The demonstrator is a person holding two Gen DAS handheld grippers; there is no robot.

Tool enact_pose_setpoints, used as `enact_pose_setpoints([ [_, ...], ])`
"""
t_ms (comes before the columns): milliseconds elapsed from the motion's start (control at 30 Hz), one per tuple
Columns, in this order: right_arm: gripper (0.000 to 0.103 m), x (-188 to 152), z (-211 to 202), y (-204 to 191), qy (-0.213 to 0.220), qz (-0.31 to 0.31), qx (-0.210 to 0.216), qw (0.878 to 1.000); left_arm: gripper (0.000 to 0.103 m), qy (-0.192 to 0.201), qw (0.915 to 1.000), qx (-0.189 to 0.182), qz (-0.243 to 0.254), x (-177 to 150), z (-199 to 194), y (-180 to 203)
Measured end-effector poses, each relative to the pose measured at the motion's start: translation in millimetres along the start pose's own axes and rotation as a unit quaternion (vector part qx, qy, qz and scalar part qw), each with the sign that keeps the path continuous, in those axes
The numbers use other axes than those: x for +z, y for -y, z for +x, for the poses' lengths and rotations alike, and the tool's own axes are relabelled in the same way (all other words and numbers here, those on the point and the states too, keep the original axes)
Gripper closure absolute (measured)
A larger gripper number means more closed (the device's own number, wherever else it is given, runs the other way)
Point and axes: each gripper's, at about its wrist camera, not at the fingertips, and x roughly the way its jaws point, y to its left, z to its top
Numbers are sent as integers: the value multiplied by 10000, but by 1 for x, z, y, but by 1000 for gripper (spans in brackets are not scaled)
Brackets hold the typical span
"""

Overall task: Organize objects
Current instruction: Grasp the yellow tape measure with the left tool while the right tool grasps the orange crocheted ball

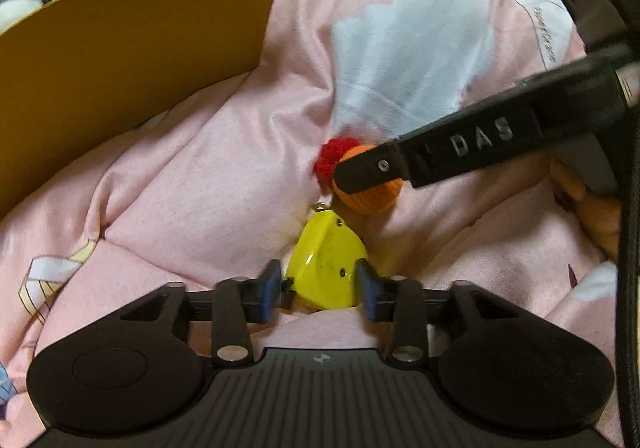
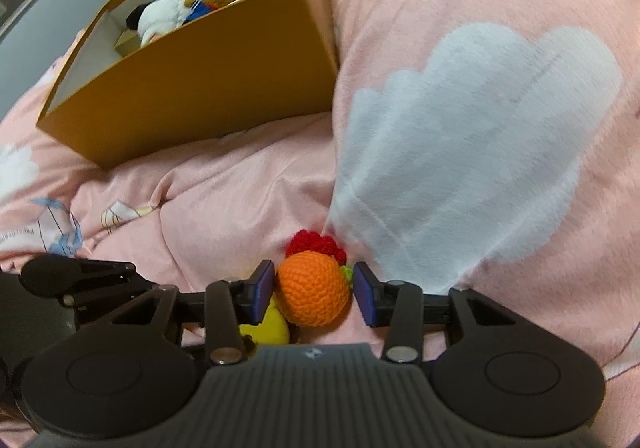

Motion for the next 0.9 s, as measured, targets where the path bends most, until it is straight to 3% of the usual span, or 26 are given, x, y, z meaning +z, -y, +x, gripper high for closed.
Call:
enact_pose_setpoints([
  [300,58,0,-1,2,17,53,58,10000,40,-191,9996,142,144,-6,13,5],
  [533,58,0,-1,3,16,62,62,10000,30,-257,9972,432,559,-13,22,22],
  [733,58,-1,1,3,5,88,66,9999,29,-256,9919,749,997,-24,26,39],
  [900,58,-1,2,4,10,94,81,9999,33,-162,9910,857,1011,-32,19,40],
])
